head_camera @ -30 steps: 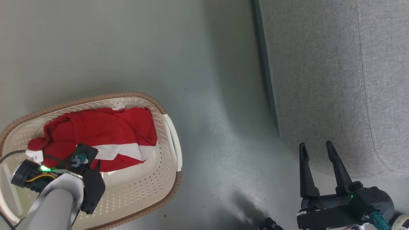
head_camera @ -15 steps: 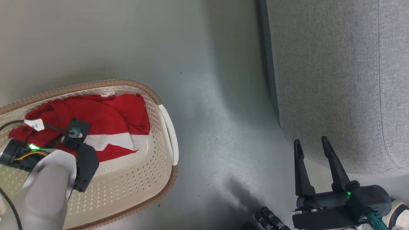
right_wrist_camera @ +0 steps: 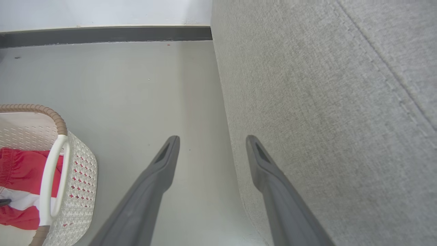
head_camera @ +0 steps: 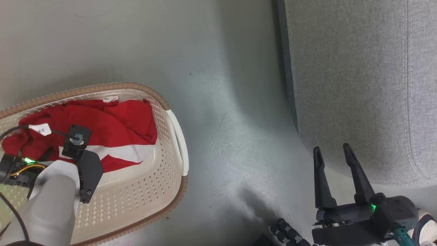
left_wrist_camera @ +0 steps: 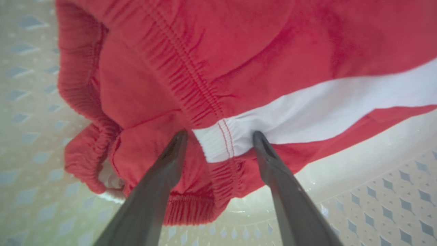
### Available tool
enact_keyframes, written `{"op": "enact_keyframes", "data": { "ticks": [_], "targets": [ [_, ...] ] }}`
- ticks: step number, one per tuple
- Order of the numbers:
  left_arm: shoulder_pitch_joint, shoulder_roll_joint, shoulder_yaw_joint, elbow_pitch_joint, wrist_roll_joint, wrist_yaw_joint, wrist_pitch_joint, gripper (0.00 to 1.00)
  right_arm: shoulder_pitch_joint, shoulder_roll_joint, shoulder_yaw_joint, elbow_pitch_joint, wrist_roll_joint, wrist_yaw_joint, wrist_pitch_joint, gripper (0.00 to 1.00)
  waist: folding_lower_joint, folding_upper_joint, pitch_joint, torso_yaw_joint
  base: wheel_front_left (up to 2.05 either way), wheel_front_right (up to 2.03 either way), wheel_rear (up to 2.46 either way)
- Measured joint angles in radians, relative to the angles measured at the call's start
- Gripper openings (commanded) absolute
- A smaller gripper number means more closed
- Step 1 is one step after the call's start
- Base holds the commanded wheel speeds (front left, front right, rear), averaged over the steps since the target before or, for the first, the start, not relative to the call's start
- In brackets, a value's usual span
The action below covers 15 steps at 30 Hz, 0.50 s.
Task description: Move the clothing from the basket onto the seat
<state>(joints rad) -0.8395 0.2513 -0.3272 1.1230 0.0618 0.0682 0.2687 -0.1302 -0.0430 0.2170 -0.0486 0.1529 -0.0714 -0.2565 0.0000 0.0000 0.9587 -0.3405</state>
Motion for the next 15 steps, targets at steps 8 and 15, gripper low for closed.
{"op": "enact_keyframes", "data": {
  "ticks": [8,15],
  "targets": [
    [-0.034,-0.011,0.002,0.027,0.000,0.012,0.002,1.00,0.014,0.000,-0.010,-0.032,-0.004,-0.004,0.000,1.00,0.0000,0.0000,0.013,0.006,0.00,0.00,0.00],
    [-0.045,-0.016,0.014,0.053,-0.005,0.020,0.002,0.00,0.015,0.000,-0.010,-0.048,-0.005,-0.005,0.000,1.00,0.0000,0.0000,0.019,0.010,0.00,0.00,0.00]
  ]
}}
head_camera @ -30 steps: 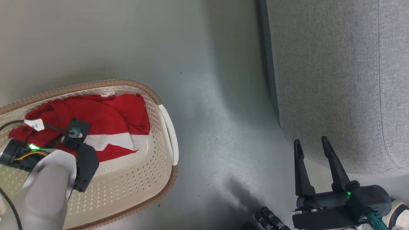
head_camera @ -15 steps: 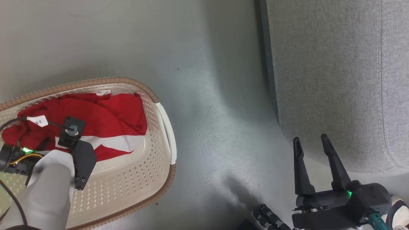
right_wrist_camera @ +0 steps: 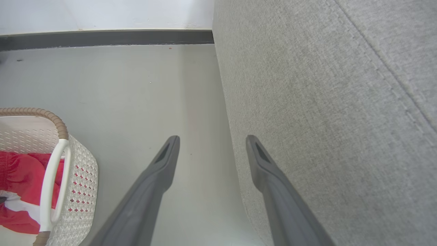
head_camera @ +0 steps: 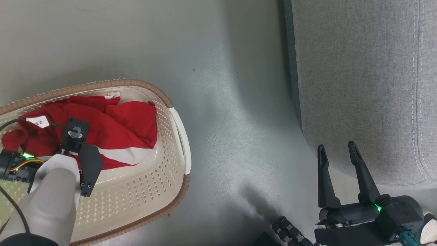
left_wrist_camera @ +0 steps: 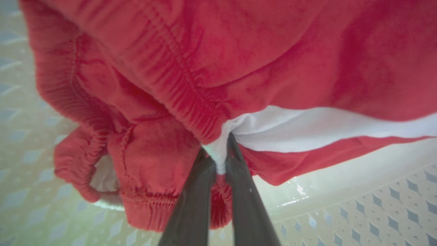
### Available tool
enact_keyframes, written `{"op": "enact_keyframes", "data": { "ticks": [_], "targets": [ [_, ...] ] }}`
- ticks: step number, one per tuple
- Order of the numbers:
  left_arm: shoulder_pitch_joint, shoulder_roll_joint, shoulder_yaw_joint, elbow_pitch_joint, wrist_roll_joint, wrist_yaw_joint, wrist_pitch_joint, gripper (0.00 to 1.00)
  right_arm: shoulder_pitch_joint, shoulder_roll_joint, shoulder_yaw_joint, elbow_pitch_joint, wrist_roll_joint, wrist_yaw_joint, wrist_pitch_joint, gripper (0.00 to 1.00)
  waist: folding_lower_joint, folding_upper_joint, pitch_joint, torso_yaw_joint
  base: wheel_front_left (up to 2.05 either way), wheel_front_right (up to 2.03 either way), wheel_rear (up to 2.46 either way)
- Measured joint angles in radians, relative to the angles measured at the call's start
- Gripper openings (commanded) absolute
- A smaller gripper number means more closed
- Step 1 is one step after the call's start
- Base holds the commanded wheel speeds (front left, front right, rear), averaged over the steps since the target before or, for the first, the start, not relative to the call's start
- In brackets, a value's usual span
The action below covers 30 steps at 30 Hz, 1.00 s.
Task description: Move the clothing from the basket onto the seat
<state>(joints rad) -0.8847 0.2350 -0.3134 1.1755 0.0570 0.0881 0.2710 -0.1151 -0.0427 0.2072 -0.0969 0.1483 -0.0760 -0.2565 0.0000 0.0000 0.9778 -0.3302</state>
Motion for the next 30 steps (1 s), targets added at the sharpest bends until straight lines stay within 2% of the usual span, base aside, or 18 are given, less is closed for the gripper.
{"op": "enact_keyframes", "data": {
  "ticks": [13,22,30],
  "targets": [
    [0.001,0.012,0.007,0.041,-0.019,0.002,-0.054,0.00,-0.051,0.001,0.024,0.023,0.002,0.001,0.000,1.00,0.0001,0.0001,-0.026,-0.016,0.00,0.00,0.00],
    [0.044,-0.058,0.020,0.054,-0.046,0.008,-0.104,0.00,-0.087,0.001,0.023,0.073,0.038,-0.003,0.000,1.00,-0.0001,0.0000,-0.111,-0.026,0.00,0.00,0.00],
    [0.058,-0.079,0.016,0.065,-0.049,-0.007,-0.147,0.00,-0.102,0.001,-0.003,0.121,0.052,-0.004,0.000,1.00,-0.0002,0.0000,-0.217,-0.026,0.00,0.00,0.00]
  ]
}}
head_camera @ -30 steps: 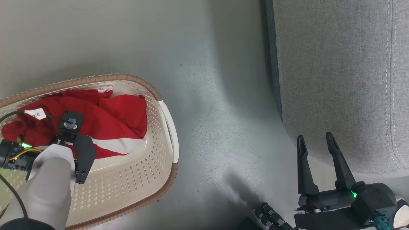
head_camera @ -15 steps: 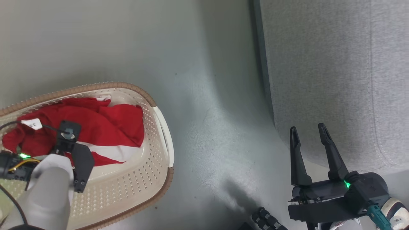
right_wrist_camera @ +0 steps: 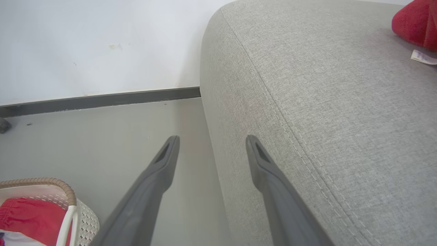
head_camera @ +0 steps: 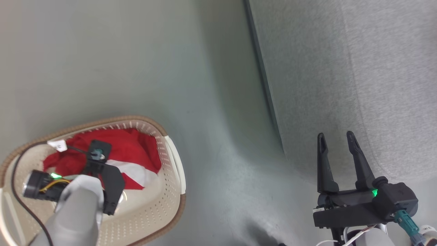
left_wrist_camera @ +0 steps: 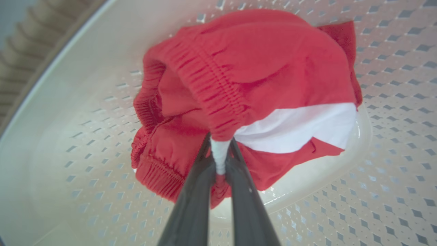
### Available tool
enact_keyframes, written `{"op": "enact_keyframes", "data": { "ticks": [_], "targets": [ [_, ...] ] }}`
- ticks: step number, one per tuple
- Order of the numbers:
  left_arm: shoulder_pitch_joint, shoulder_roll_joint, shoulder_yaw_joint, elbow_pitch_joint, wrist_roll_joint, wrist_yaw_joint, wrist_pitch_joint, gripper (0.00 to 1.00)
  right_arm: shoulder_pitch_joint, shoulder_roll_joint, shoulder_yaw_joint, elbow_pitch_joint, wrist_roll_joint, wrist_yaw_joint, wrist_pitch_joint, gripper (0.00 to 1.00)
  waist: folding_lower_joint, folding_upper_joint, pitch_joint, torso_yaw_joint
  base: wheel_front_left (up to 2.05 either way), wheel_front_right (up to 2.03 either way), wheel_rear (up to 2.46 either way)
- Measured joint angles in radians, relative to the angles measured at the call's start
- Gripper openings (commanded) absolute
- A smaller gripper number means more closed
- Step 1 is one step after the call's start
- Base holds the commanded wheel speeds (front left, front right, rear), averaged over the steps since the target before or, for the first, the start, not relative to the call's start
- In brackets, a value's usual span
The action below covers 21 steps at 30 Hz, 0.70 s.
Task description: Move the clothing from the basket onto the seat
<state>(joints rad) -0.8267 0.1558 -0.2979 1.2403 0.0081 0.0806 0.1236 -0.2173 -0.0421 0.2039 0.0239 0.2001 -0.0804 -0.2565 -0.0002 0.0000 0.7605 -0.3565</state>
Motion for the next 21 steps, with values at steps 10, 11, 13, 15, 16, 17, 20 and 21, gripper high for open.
{"op": "enact_keyframes", "data": {
  "ticks": [10,11,13,15,16,17,20,21],
  "targets": [
    [0.057,-0.067,-0.020,0.011,-0.001,-0.025,-0.060,0.00,-0.026,0.000,-0.029,0.057,0.002,0.004,0.000,1.00,0.0000,0.0000,-0.158,0.032,0.00,0.00,0.00],
    [0.057,-0.067,-0.020,0.011,-0.001,-0.025,-0.060,0.00,-0.026,0.000,-0.029,0.057,0.002,0.004,0.000,1.00,0.0000,0.0000,-0.158,0.032,0.00,0.00,0.00],
    [0.070,-0.070,-0.022,0.014,-0.004,-0.029,-0.069,0.00,-0.030,-0.001,-0.035,0.071,0.002,0.007,0.000,1.00,0.0000,0.0000,-0.187,0.042,0.00,0.00,0.00],
    [0.091,-0.073,-0.029,0.016,-0.006,-0.047,-0.091,0.00,-0.030,-0.003,-0.045,0.090,0.002,0.012,0.000,1.00,0.0000,0.0000,-0.230,0.059,0.00,0.00,0.00],
    [0.099,-0.077,-0.031,0.017,-0.006,-0.047,-0.096,0.00,-0.030,-0.004,-0.049,0.095,0.002,0.015,0.000,1.00,-0.0001,0.0000,-0.244,0.065,0.00,0.00,0.00],
    [0.106,-0.081,-0.032,0.018,-0.006,-0.052,-0.101,0.00,-0.030,-0.005,-0.053,0.101,0.002,0.018,0.000,1.00,-0.0001,0.0000,-0.259,0.071,0.00,0.00,0.00],
    [0.134,-0.094,-0.037,0.020,-0.011,-0.065,-0.122,0.00,-0.026,-0.008,-0.060,0.121,0.002,0.021,0.000,1.00,0.0000,0.0000,-0.302,0.091,0.00,0.00,0.00],
    [0.144,-0.096,-0.040,0.020,-0.012,-0.073,-0.130,0.00,-0.023,-0.010,-0.062,0.125,0.002,0.021,0.000,1.00,0.0001,-0.0001,-0.317,0.097,0.00,0.00,0.00]
  ]
}}
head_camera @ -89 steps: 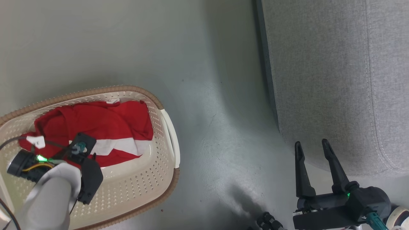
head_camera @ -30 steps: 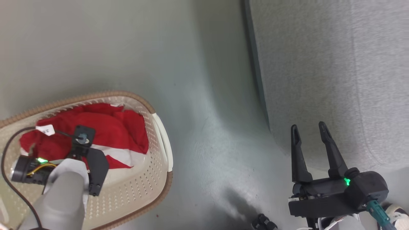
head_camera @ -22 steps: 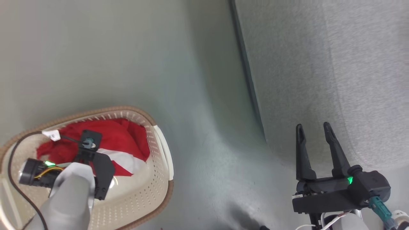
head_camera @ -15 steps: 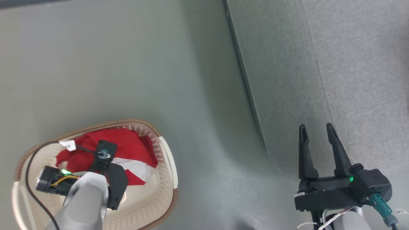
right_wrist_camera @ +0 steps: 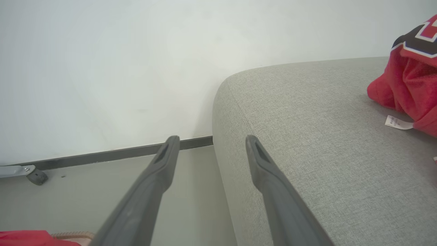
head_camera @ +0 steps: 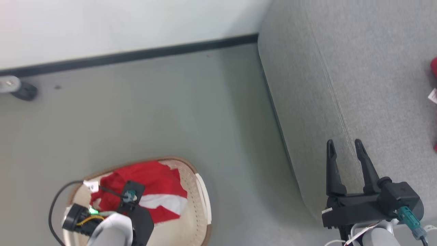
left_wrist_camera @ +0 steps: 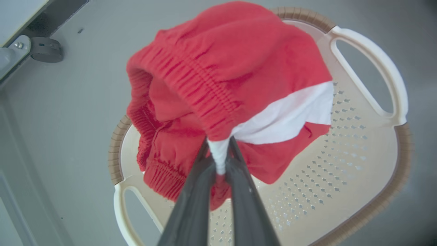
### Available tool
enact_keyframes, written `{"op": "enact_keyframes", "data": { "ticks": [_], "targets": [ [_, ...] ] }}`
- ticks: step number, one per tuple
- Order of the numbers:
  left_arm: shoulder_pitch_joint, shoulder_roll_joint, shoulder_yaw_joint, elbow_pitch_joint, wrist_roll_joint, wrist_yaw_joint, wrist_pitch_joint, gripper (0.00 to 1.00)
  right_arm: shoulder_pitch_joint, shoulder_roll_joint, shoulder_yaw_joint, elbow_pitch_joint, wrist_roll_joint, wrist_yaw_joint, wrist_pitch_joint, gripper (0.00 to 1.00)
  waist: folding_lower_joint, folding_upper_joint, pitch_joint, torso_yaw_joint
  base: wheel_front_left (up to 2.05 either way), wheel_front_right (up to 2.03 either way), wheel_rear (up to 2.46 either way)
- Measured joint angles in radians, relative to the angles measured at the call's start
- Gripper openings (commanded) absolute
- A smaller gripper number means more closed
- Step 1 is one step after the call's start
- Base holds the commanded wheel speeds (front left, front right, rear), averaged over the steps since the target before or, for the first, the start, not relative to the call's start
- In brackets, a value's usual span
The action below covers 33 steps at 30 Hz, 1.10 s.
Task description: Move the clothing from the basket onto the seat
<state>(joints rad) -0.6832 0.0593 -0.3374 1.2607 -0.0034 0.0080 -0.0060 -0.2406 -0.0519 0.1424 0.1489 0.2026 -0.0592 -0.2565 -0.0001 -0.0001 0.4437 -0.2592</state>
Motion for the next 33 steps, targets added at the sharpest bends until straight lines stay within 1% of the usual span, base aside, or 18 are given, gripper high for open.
{"op": "enact_keyframes", "data": {
  "ticks": [5,7,9,13,18,21,24,25,29,33],
  "targets": [
    [0.049,-0.006,-0.002,0.003,-0.006,-0.018,-0.040,0.00,0.012,-0.010,-0.009,0.023,0.001,0.016,0.000,1.00,0.0000,0.0000,-0.074,0.032,0.00,0.00,0.00],
    [0.066,-0.009,-0.001,0.003,-0.013,-0.022,-0.062,0.00,0.023,-0.013,-0.014,0.029,0.001,0.017,0.000,1.00,-0.0001,0.0000,-0.104,0.044,0.00,0.00,0.00],
    [0.083,-0.013,-0.001,0.002,-0.023,-0.028,-0.086,0.00,0.041,-0.015,-0.019,0.038,0.004,0.022,0.000,1.00,0.0000,0.0000,-0.135,0.055,0.00,0.00,0.00],
    [0.125,-0.020,0.001,-0.006,-0.045,-0.058,-0.140,0.00,0.084,-0.020,-0.028,0.056,0.010,0.031,0.000,1.00,-0.0001,0.0000,-0.196,0.078,0.00,0.00,0.00],
    [0.167,-0.023,0.012,-0.028,-0.068,-0.070,-0.212,0.00,0.146,-0.026,-0.031,0.059,0.010,0.043,0.000,1.00,-0.0001,-0.0001,-0.270,0.108,0.00,0.00,0.00],
    [0.181,-0.024,0.018,-0.054,-0.085,-0.080,-0.226,0.00,0.181,-0.029,-0.034,0.058,0.015,0.051,0.000,1.00,-0.0001,0.0000,-0.309,0.129,0.00,0.00,0.00],
    [0.199,-0.025,0.023,-0.080,-0.106,-0.081,-0.234,0.00,0.199,-0.032,-0.037,0.051,0.018,0.053,0.000,1.00,-0.0001,0.0000,-0.343,0.152,0.00,0.00,0.00],
    [0.205,-0.025,0.024,-0.088,-0.111,-0.088,-0.236,0.00,0.203,-0.034,-0.038,0.048,0.018,0.057,0.000,1.00,-0.0001,0.0000,-0.354,0.160,0.00,0.00,0.00],
    [0.230,-0.025,0.025,-0.132,-0.119,-0.089,-0.241,0.00,0.220,-0.038,-0.039,0.035,0.018,0.062,0.000,1.00,0.0000,0.0000,-0.389,0.191,0.00,0.00,0.00],
    [0.249,-0.025,0.023,-0.183,-0.125,-0.097,-0.243,0.00,0.238,-0.051,-0.034,0.020,0.017,0.076,0.000,1.00,0.0000,0.0000,-0.418,0.220,0.00,0.00,0.00]
  ]
}}
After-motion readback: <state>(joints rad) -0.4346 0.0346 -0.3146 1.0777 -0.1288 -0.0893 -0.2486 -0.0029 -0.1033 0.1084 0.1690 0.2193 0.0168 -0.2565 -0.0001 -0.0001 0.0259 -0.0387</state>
